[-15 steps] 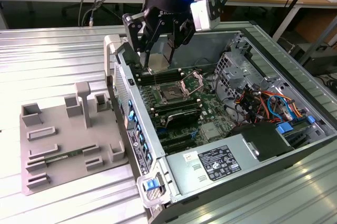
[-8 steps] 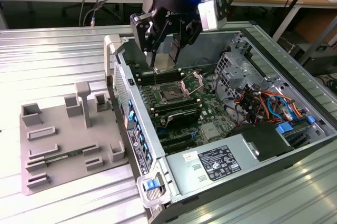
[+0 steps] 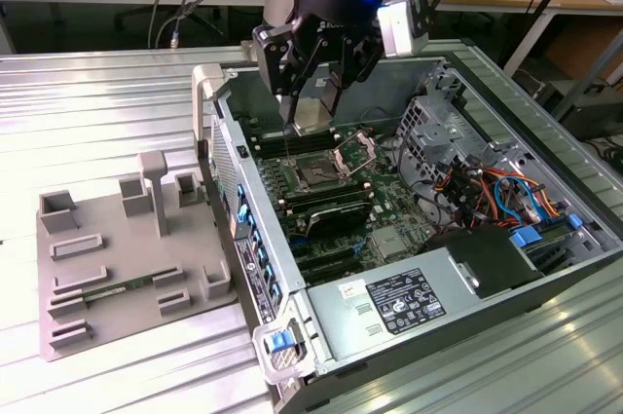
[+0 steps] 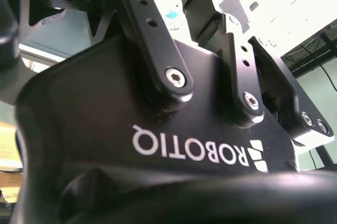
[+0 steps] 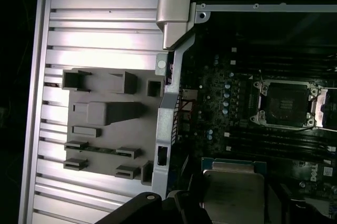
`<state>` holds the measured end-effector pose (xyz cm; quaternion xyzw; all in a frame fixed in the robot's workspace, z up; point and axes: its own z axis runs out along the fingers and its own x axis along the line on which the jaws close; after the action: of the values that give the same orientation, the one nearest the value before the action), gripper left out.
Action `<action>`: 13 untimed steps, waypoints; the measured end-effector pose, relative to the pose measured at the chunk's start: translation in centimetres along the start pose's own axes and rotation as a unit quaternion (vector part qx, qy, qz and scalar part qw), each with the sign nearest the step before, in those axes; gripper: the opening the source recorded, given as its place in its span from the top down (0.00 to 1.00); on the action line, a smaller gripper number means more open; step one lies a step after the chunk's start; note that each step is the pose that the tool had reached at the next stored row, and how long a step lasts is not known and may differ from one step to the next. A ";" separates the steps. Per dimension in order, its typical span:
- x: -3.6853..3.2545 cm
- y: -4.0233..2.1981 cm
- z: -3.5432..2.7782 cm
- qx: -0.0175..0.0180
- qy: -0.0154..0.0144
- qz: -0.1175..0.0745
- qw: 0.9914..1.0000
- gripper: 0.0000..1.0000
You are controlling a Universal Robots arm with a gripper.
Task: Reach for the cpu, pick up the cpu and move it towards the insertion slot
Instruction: 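Pick up the cpu and move it towards the insertion slot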
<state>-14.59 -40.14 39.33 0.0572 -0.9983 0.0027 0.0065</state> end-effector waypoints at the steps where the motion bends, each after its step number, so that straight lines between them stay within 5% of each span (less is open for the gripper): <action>1: -0.26 -0.03 0.01 0.000 0.000 0.000 1.000 0.45; 13: -1.67 -0.19 0.13 0.000 0.000 0.000 1.000 0.45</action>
<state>-12.92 -40.14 39.17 0.0572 -0.9983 0.0026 0.0065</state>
